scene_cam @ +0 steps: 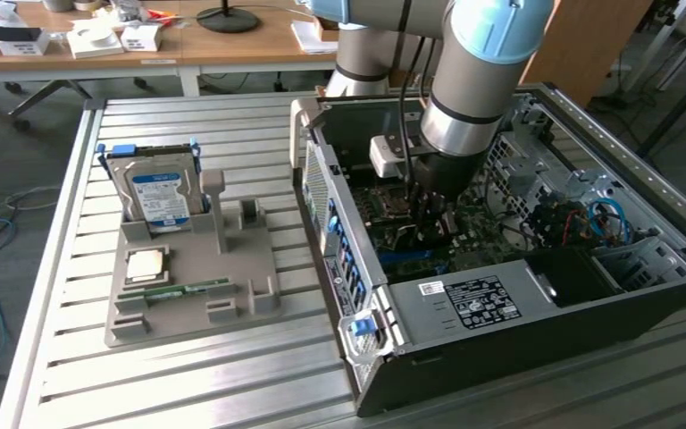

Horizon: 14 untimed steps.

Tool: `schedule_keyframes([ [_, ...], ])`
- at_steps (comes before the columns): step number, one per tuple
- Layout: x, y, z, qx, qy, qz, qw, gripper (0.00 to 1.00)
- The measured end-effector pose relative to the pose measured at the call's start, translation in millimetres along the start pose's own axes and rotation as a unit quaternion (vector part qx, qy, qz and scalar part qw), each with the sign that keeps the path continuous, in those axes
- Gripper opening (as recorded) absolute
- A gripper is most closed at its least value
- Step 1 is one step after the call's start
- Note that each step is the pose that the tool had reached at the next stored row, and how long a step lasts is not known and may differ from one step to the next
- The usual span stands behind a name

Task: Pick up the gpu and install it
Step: 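Insert the gpu into the slot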

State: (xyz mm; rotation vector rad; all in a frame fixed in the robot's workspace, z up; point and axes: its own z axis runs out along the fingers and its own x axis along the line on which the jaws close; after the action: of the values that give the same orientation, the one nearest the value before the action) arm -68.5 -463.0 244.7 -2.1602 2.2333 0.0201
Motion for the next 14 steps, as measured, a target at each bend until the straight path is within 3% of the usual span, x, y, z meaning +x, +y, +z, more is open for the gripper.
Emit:
schedule_keyframes([
  [14, -0.3, 0.3, 0.6, 0.0000, 0.0001, 0.000, 1.0000, 0.27],
])
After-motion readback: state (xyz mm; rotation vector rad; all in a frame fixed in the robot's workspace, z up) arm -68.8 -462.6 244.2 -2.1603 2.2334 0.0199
